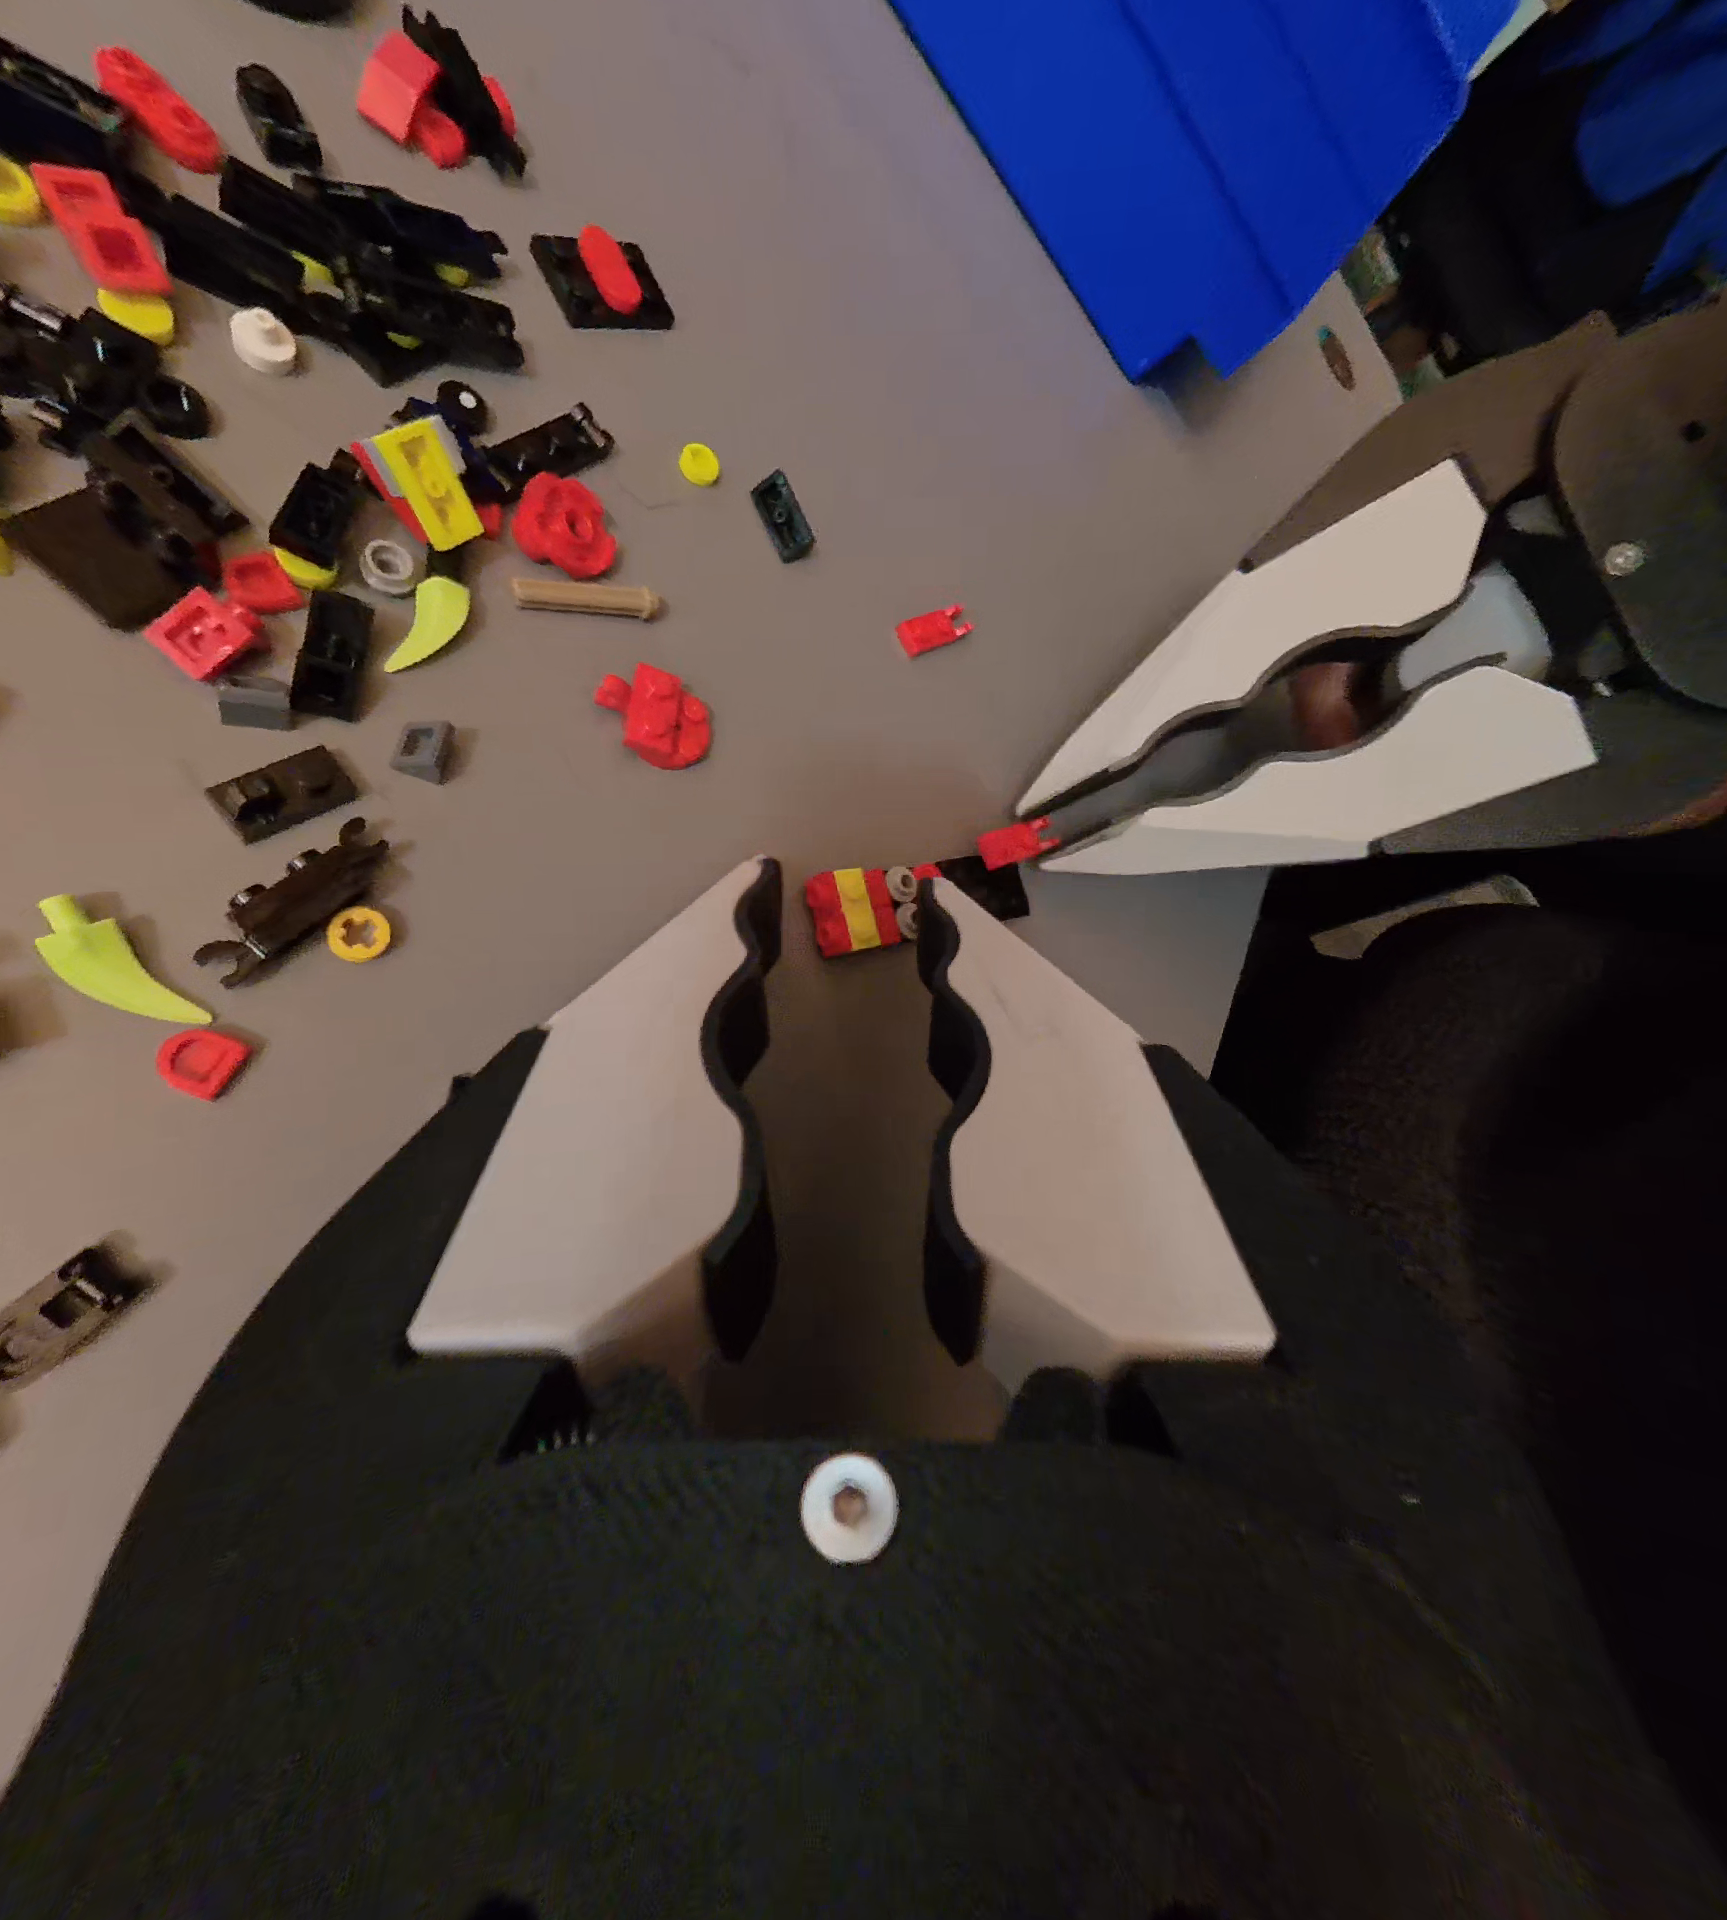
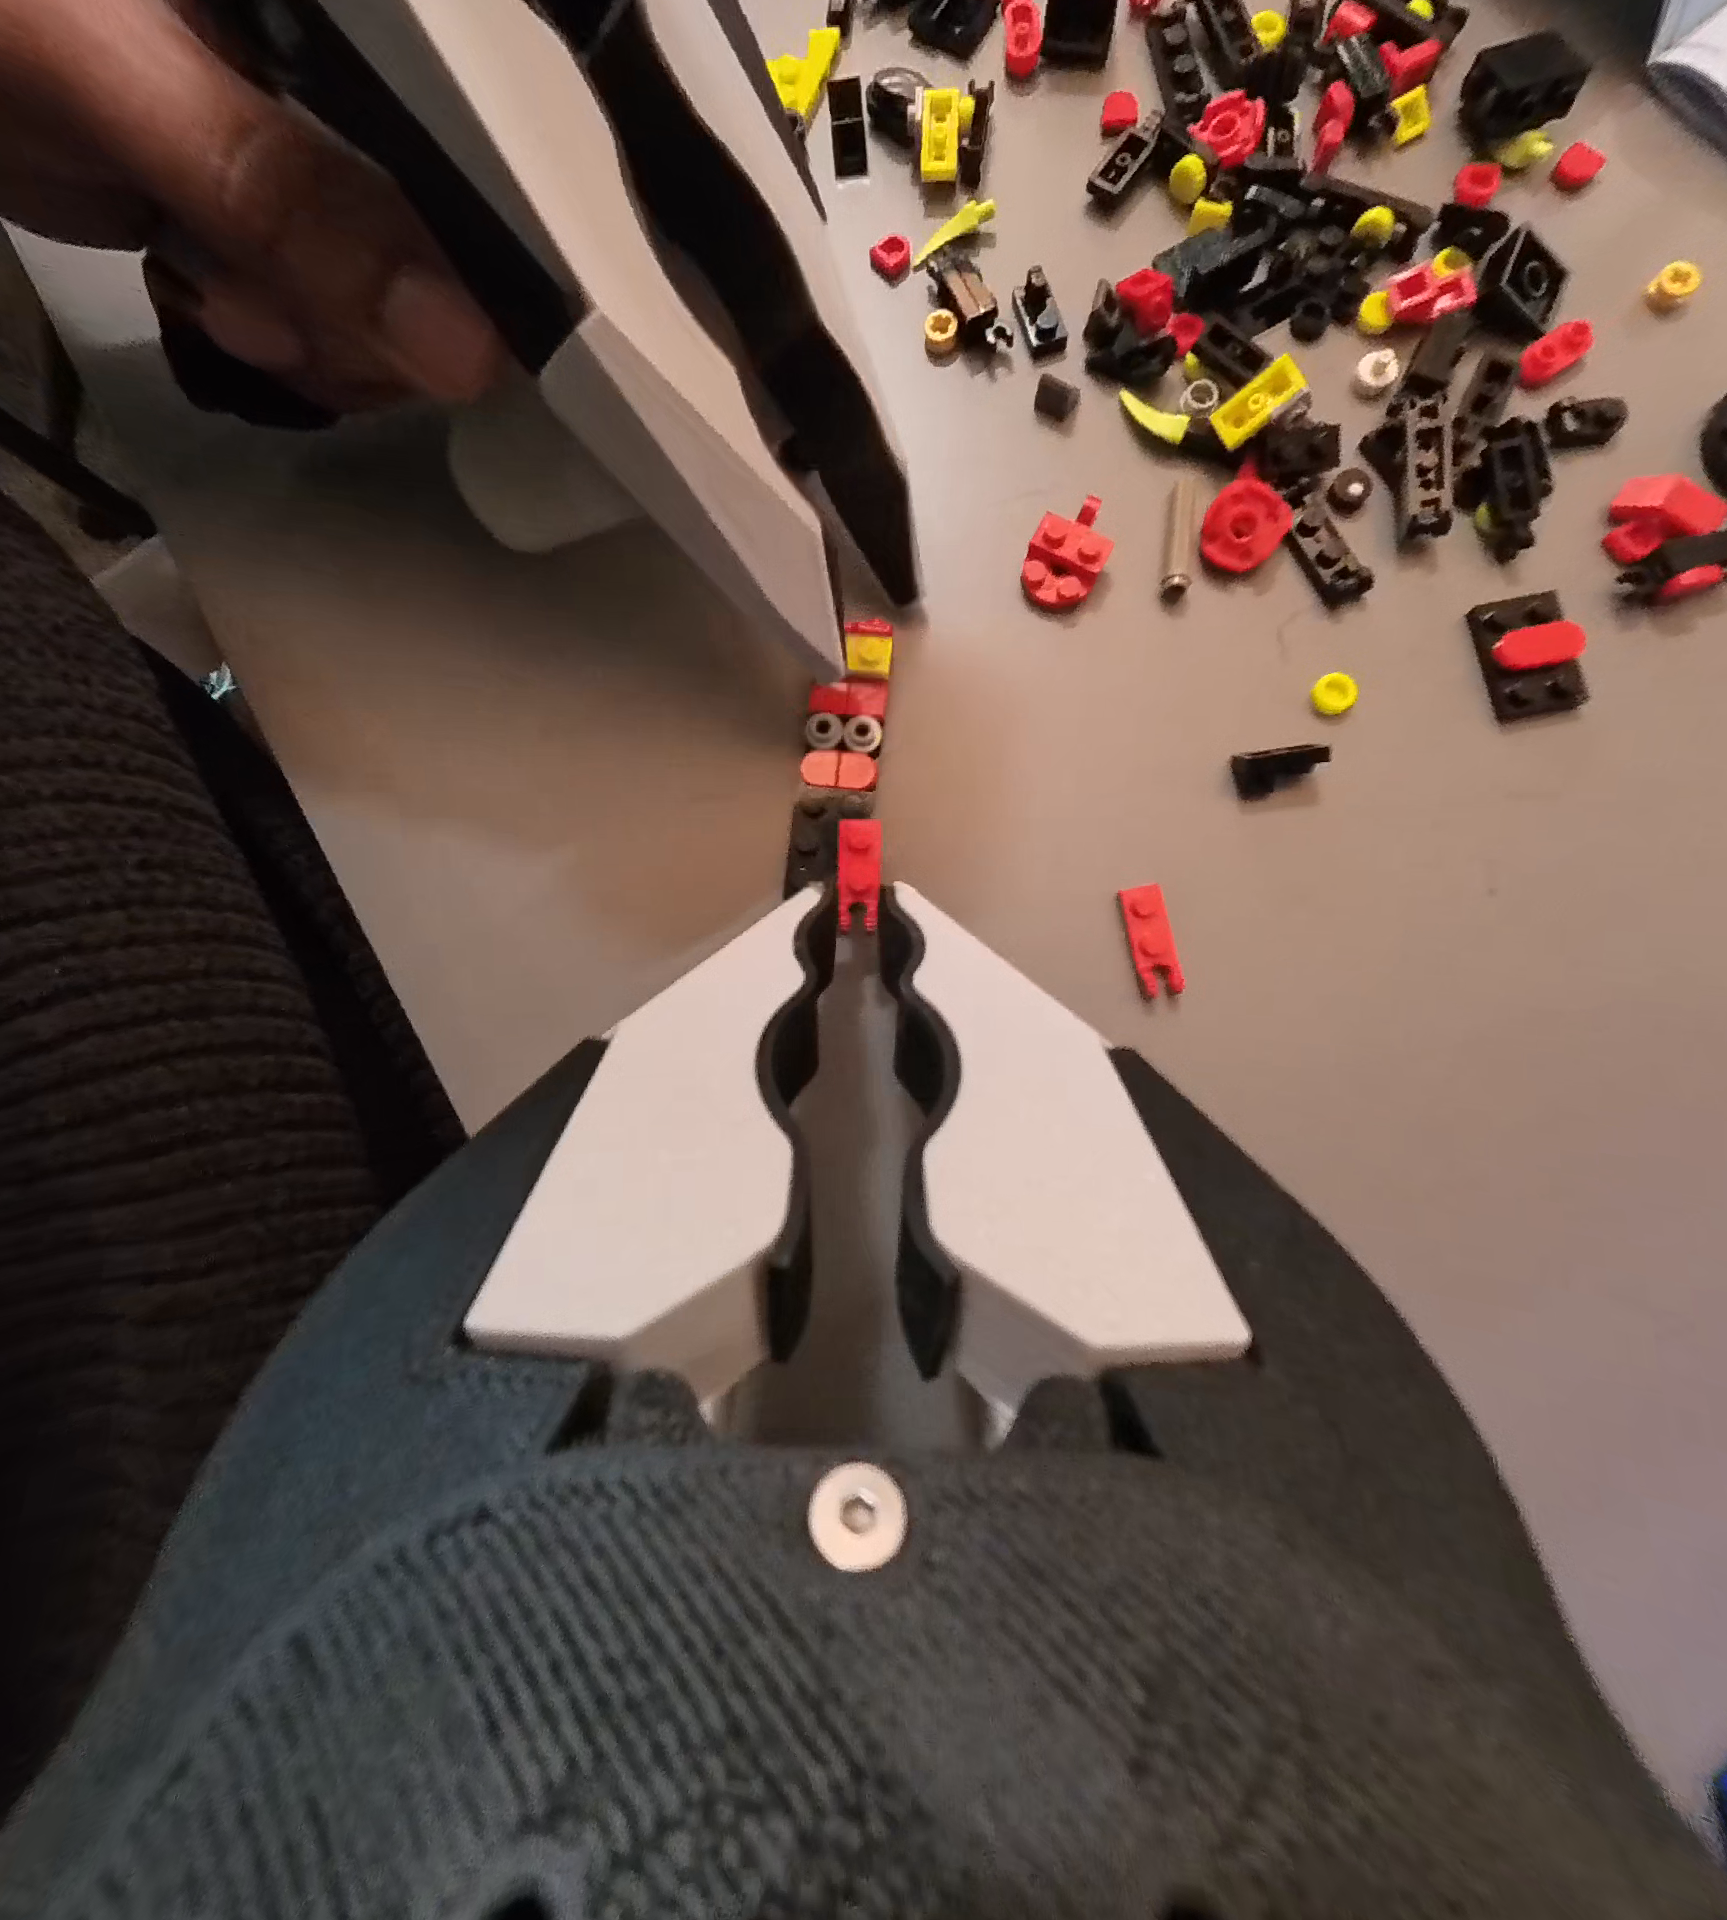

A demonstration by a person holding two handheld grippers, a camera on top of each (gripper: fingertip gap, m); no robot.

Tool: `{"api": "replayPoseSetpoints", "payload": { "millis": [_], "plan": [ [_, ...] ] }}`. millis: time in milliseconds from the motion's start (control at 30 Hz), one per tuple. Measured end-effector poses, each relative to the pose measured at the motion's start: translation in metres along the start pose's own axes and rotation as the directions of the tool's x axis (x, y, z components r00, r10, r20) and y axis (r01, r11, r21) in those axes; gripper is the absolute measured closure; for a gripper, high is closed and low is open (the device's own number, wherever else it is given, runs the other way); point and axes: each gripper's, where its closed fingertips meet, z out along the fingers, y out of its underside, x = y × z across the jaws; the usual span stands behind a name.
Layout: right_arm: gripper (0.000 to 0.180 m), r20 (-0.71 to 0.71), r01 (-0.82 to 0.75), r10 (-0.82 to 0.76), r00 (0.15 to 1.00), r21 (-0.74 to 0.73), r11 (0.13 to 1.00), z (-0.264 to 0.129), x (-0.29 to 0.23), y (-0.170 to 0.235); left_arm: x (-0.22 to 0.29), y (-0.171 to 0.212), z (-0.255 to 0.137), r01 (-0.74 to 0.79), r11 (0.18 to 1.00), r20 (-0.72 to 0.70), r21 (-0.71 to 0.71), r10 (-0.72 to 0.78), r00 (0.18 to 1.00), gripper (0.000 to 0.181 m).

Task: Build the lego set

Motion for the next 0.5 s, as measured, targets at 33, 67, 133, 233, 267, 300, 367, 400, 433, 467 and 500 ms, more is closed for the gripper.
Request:
{"api": "replayPoseSetpoints", "payload": {
  "millis": [33,67,133,233,267,300,367,400,433,467,500],
  "plan": [
    [0.173,-0.001,-0.005,0.005,1.000,-0.008,1.000,0.000,-0.001,0.000,0.000,0.001,0.001,0.001,1.000,0.005,-0.004,-0.001,1.000,0.154],
    [0.173,0.002,-0.011,0.011,1.000,-0.013,1.000,0.000,-0.002,0.000,0.000,0.002,0.002,-0.004,1.000,0.010,-0.007,0.004,1.000,0.153],
    [0.173,0.012,-0.027,0.027,1.000,-0.017,1.000,0.001,-0.006,0.000,0.000,0.002,0.004,-0.032,0.999,0.027,-0.010,0.033,0.999,0.152],
    [0.174,0.004,-0.036,0.036,0.999,-0.034,0.999,0.003,-0.007,0.001,0.001,0.000,0.007,-0.062,0.998,0.056,-0.014,0.062,0.996,0.150],
    [0.174,-0.001,-0.036,0.036,0.999,-0.039,0.999,0.003,-0.007,0.002,0.003,-0.001,0.008,-0.050,0.999,0.053,-0.013,0.050,0.997,0.148],
    [0.174,-0.007,-0.037,0.037,0.999,-0.043,0.998,0.003,-0.008,0.002,0.004,-0.002,0.009,-0.038,0.999,0.048,-0.012,0.038,0.998,0.145],
    [0.174,-0.022,-0.030,0.029,0.999,-0.044,0.999,0.001,-0.008,0.000,0.005,-0.004,0.012,-0.032,0.999,0.061,-0.007,0.032,0.998,0.144],
    [0.174,-0.032,-0.024,0.022,0.999,-0.047,0.999,0.001,-0.008,0.000,0.004,-0.004,0.012,-0.040,0.999,0.075,-0.007,0.041,0.996,0.144],
    [0.174,-0.042,-0.017,0.015,0.999,-0.051,0.999,0.001,-0.007,0.001,0.004,-0.004,0.013,-0.053,0.999,0.092,-0.008,0.053,0.994,0.144],
    [0.174,-0.050,-0.014,0.011,0.999,-0.054,0.998,0.000,-0.006,0.001,0.003,-0.005,0.013,-0.065,0.998,0.109,-0.010,0.066,0.992,0.143],
    [0.174,-0.050,-0.016,0.014,0.999,-0.056,0.998,0.000,-0.005,0.002,0.002,-0.005,0.013,-0.074,0.997,0.125,-0.011,0.074,0.989,0.142]
  ]
}}
